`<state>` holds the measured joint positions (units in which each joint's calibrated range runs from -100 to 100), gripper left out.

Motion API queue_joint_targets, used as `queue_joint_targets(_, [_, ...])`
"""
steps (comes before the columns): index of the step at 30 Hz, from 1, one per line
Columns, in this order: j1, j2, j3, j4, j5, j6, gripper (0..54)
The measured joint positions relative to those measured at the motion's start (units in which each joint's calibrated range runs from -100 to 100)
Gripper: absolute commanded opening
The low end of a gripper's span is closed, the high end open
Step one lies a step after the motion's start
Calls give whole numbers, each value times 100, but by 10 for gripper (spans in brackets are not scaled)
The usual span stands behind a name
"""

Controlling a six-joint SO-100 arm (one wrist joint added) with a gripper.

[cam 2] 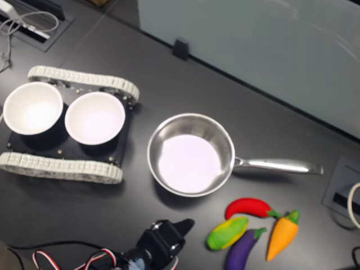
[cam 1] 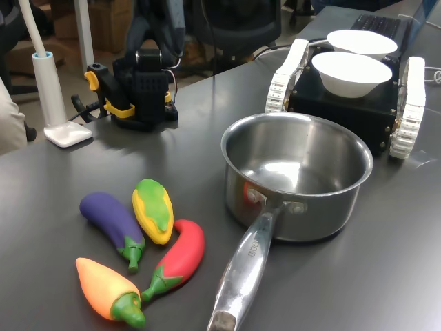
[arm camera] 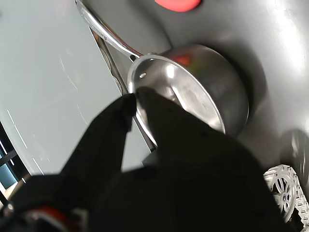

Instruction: Pick up the brinjal and place them in the pan

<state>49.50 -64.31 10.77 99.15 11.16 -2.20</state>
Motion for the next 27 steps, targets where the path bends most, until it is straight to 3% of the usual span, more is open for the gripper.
queue_joint_targets(27, [1782,2685,-2127,0,5,-46,0])
